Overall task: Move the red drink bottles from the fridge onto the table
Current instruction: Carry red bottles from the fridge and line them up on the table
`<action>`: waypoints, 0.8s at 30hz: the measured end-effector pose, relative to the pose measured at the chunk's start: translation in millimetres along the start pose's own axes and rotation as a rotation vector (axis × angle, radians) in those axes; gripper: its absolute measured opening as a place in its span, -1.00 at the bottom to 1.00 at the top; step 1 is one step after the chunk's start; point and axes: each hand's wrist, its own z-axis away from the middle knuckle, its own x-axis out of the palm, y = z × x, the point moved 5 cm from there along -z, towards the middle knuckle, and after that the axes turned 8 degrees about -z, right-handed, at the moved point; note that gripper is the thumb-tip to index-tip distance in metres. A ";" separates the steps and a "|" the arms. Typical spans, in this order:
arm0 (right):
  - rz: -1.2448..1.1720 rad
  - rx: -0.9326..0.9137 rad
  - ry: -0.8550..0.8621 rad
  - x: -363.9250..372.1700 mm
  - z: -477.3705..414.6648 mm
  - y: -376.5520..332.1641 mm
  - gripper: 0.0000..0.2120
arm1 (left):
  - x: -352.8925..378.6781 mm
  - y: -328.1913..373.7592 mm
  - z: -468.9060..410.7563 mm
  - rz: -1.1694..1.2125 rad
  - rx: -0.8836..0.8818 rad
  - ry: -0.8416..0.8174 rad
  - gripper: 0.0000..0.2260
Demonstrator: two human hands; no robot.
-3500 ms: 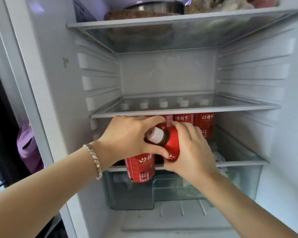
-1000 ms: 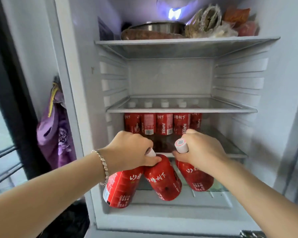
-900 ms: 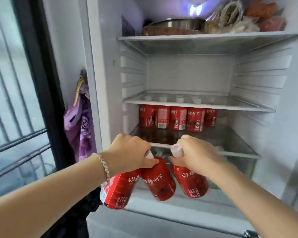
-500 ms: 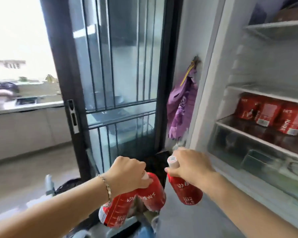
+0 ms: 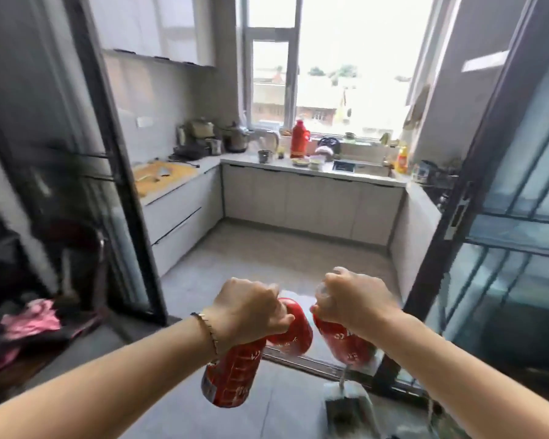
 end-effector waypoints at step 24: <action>-0.166 -1.018 -0.352 159.7 -217.5 -739.2 -0.59 | 134.1 -545.8 456.5 -0.178 -1.051 -0.416 -0.57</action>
